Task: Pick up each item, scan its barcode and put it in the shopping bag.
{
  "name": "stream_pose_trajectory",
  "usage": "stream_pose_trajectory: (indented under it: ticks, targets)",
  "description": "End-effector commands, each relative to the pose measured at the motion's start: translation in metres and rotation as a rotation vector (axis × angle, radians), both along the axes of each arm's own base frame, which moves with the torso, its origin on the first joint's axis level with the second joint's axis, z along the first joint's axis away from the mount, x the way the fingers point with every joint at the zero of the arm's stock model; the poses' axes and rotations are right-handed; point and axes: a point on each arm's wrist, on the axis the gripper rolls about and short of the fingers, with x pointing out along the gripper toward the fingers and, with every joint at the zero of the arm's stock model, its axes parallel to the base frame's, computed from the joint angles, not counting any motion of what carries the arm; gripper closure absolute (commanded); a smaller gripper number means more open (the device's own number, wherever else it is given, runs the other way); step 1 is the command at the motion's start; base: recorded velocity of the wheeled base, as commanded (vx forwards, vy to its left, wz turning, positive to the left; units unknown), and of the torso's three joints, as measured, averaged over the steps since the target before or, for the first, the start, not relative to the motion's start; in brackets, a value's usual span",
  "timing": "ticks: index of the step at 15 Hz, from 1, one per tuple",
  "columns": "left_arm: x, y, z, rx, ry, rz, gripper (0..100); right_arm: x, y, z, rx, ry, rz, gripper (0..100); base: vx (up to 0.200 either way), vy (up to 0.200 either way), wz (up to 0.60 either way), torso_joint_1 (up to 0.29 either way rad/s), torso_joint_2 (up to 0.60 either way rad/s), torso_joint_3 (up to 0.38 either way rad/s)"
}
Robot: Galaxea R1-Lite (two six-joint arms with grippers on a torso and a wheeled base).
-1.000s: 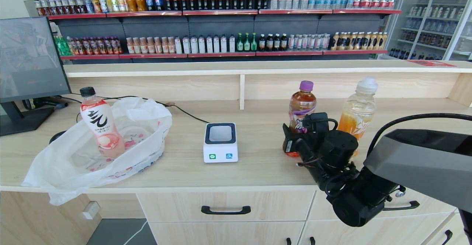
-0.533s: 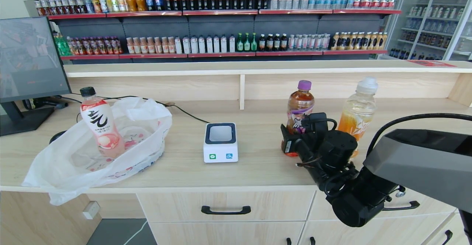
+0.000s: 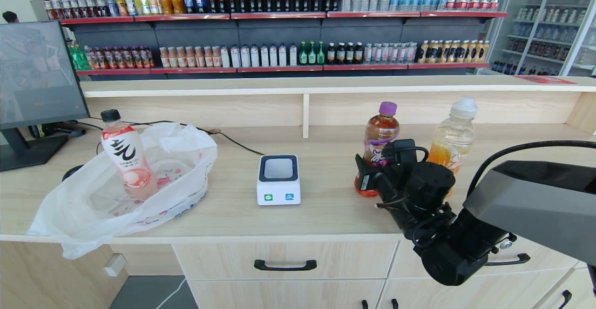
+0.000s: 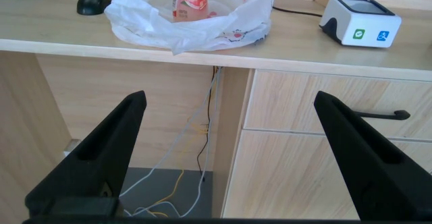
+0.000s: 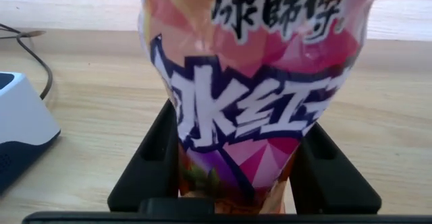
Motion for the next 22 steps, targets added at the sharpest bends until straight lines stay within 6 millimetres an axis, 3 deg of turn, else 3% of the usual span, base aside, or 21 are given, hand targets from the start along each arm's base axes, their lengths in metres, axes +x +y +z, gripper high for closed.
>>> stream_pose_trajectory:
  ticks: [1, 7, 11, 13, 22]
  targets:
    - [0.000, 0.000, 0.000, -0.001, 0.000, 0.002, 0, -0.004, -0.002, 0.015, 0.018, -0.035, 0.001, 100, 0.000, 0.000, 0.00, 0.000, 0.00, 0.000]
    - [0.000, 0.000, 0.000, 0.001, 0.000, 0.000, 0, -0.023, -0.009, 0.047, 0.048, -0.092, 0.007, 100, 0.000, 0.000, 0.00, 0.000, 0.00, 0.000]
    - [0.000, 0.000, 0.000, 0.002, 0.000, 0.000, 0, -0.042, -0.005, 0.064, 0.066, -0.120, 0.044, 100, 0.000, 0.000, 0.00, 0.000, 0.00, 0.000]
    - [0.000, 0.000, 0.000, 0.002, 0.001, 0.000, 0, -0.061, 0.001, 0.078, 0.083, -0.144, 0.088, 100, 0.000, 0.000, 0.00, 0.000, 0.00, 0.000]
    - [0.000, 0.000, 0.000, 0.006, 0.000, 0.000, 0, -0.111, -0.009, 0.093, 0.090, -0.142, 0.151, 100, 0.000, 0.000, 0.00, 0.000, 0.00, 0.000]
